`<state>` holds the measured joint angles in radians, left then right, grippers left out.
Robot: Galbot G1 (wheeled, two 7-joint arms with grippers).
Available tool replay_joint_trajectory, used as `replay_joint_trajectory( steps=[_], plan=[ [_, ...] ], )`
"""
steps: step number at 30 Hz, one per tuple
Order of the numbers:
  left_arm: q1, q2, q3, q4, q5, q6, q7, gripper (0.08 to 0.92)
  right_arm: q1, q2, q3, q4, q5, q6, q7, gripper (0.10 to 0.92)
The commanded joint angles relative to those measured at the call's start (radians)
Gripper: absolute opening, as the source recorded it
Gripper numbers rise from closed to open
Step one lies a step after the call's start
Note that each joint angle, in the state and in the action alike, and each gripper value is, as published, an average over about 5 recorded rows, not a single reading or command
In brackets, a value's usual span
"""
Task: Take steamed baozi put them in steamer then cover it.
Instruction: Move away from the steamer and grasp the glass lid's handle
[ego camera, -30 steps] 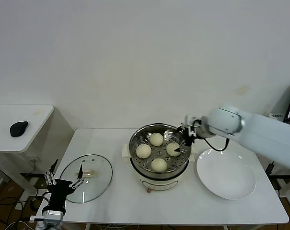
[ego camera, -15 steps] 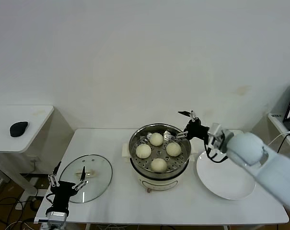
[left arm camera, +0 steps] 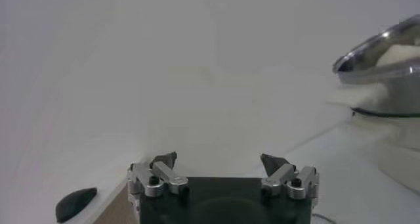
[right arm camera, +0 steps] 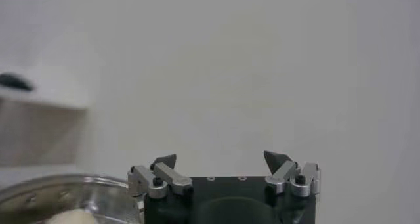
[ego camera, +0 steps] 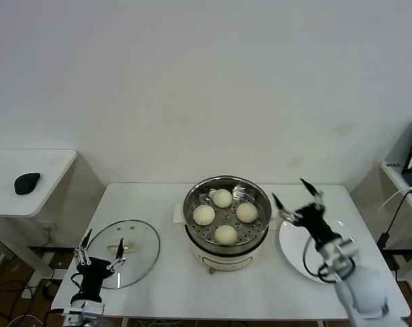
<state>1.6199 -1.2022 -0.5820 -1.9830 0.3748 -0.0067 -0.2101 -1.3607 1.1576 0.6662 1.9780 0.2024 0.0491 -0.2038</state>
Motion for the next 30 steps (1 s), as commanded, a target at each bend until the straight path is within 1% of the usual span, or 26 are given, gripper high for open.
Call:
replay_joint_trajectory(
  steps=[1,4,6,11,20,25,30],
  plan=[
    [0.021,0.088,-0.040,0.208,0.539,-0.080,-0.038,0.823,-0.213,0.257,0.347,0.022,-0.076,0.088,0.055,0.823],
    [0.045,0.096,-0.045,0.250,0.682,-0.103,-0.066,0.823,-0.217,0.262,0.374,0.008,-0.063,0.088,0.081,0.823],
    [0.036,0.103,-0.029,0.278,0.753,-0.100,-0.084,0.823,-0.213,0.266,0.384,-0.001,-0.062,0.091,0.093,0.823],
    [-0.054,0.122,0.020,0.379,0.852,-0.081,-0.092,0.823,-0.200,0.282,0.432,-0.026,-0.068,0.096,0.136,0.823],
    [-0.199,0.152,0.045,0.466,0.846,-0.076,-0.077,0.823,-0.235,0.302,0.468,-0.014,-0.064,0.102,0.153,0.823],
    [-0.245,0.168,0.061,0.479,0.829,-0.073,-0.067,0.823,-0.242,0.314,0.473,-0.022,-0.075,0.105,0.155,0.823],
    [-0.266,0.170,0.078,0.478,0.818,-0.073,-0.057,0.823,-0.242,0.324,0.474,-0.034,-0.082,0.109,0.158,0.823]
  ],
)
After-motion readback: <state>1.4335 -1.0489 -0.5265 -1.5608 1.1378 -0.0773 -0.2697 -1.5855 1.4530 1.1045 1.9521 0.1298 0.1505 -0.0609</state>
